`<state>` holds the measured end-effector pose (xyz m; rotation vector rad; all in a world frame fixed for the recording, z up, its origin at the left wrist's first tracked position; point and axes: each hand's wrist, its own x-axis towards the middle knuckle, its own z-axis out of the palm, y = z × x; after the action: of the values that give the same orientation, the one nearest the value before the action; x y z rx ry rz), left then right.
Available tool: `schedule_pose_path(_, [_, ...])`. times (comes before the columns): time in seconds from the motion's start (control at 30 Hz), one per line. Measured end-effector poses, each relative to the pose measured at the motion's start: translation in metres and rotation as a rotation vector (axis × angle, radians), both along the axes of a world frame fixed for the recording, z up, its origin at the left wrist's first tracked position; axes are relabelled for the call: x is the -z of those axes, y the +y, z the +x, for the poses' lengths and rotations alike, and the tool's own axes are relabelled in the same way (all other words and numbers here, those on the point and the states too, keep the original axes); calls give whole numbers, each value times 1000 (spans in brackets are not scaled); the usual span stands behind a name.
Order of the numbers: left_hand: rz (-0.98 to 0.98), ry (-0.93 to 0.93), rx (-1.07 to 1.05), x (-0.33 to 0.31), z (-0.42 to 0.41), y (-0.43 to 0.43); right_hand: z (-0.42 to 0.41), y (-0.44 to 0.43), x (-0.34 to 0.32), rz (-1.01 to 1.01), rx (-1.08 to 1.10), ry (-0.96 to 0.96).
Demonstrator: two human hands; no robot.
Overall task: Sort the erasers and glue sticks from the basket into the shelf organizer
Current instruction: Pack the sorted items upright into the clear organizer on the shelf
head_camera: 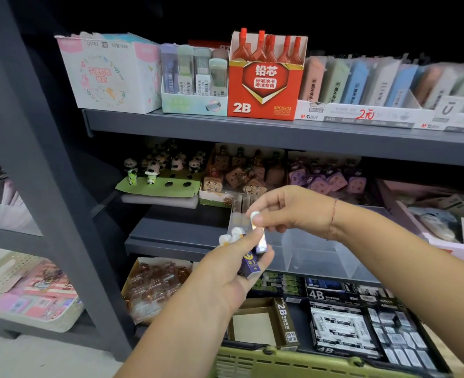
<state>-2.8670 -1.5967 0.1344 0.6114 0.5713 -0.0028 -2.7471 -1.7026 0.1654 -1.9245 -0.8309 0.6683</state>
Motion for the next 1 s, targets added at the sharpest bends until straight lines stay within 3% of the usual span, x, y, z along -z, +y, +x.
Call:
schedule_pose_path(0.13, [-50, 35, -85, 1, 1, 5, 28, -6, -6, 259, 400, 8])
schedule_pose_path(0.23, [-56, 65, -100, 0, 1, 7, 46, -9, -2, 230, 545, -92])
schedule_pose_path(0.4, [-84, 108, -43, -3, 1, 9, 53, 2, 17, 180, 483, -67])
schedule_pose_path(0.63, [-138, 137, 8, -7, -3, 12, 62, 10, 22, -82, 463, -391])
schedule_pose_path(0.77, [-140, 137, 38, -5, -2, 12, 51, 8, 27, -80, 328, -369])
schedule_pose_path(1.0, [-111, 99, 52, -2, 0, 9, 42, 5, 37, -167, 244, -561])
